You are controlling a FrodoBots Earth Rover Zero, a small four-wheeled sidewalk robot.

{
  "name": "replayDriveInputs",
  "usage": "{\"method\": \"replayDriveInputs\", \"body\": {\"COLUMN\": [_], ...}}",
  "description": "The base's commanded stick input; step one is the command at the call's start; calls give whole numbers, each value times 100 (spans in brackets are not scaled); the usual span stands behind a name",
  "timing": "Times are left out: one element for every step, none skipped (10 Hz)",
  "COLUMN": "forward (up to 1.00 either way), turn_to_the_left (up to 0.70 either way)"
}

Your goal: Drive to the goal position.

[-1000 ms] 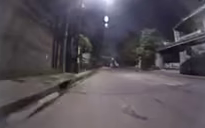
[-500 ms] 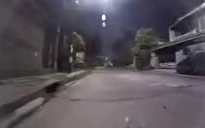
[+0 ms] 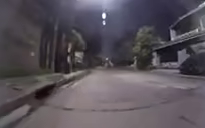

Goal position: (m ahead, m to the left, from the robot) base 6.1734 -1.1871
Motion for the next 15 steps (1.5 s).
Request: {"method": "replayDriveInputs", "body": {"forward": [70,70,70,70,70,70,70,70,70,70,70,70,70,70,70], "turn_to_the_left": [0,-3,-27,-35,-35,-2,0,0,0,-1,-17,-34,-10,0,0]}}
